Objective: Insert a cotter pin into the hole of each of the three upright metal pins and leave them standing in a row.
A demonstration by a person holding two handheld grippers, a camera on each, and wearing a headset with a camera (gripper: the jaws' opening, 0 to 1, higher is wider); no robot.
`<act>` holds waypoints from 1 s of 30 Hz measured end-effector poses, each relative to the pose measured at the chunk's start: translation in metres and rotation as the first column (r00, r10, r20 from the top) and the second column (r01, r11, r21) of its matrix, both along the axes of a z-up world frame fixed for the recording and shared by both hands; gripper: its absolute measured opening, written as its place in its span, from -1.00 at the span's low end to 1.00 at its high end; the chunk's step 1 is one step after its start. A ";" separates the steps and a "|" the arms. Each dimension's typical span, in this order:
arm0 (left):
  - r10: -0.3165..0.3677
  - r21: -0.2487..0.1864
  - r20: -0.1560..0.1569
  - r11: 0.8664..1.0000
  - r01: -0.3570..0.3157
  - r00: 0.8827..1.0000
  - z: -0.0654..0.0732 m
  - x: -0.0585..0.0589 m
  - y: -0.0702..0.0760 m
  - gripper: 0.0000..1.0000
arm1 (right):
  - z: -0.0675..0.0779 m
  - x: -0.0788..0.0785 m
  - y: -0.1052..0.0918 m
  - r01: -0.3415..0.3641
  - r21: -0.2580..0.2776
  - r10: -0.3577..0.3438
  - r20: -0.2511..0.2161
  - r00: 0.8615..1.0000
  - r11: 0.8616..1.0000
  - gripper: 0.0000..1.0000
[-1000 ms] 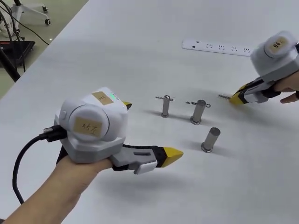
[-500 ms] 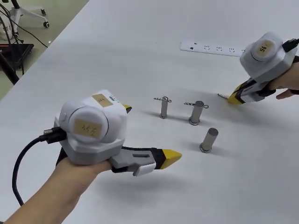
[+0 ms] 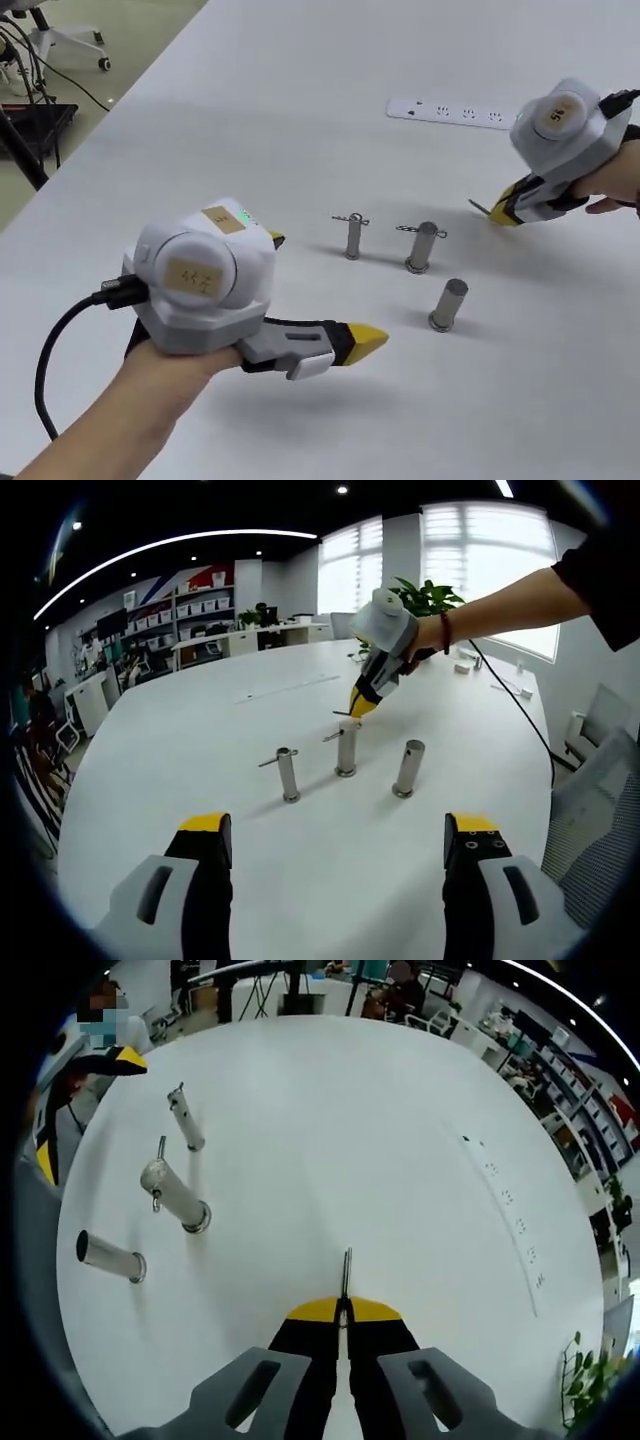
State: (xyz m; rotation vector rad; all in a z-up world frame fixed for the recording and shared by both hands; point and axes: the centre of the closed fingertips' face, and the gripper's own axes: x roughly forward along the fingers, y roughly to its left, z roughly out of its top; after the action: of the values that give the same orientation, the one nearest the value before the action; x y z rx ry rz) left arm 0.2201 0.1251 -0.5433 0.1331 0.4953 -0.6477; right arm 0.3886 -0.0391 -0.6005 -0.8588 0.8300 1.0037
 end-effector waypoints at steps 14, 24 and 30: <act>-0.012 -0.066 -0.014 0.998 0.011 1.000 0.016 -0.002 -0.005 0.60 | 0.056 -0.031 0.028 -0.113 0.056 0.106 0.119 0.987 0.992 -1.00; -0.028 -0.115 -0.034 0.993 0.024 0.999 0.026 0.000 -0.011 0.34 | 0.093 -0.060 0.051 -0.172 0.102 0.153 0.170 0.973 0.980 -1.00; -0.049 -0.152 -0.055 0.987 0.040 0.997 0.033 0.001 -0.019 0.22 | 0.102 -0.081 0.063 -0.240 0.109 0.215 0.199 0.956 0.965 -1.00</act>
State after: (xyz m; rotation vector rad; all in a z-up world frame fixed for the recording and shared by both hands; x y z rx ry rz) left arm 0.2211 0.1059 -0.5103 -0.0184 0.4992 -0.7324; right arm 0.3072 0.0238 -0.4981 -0.9331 0.5069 1.1475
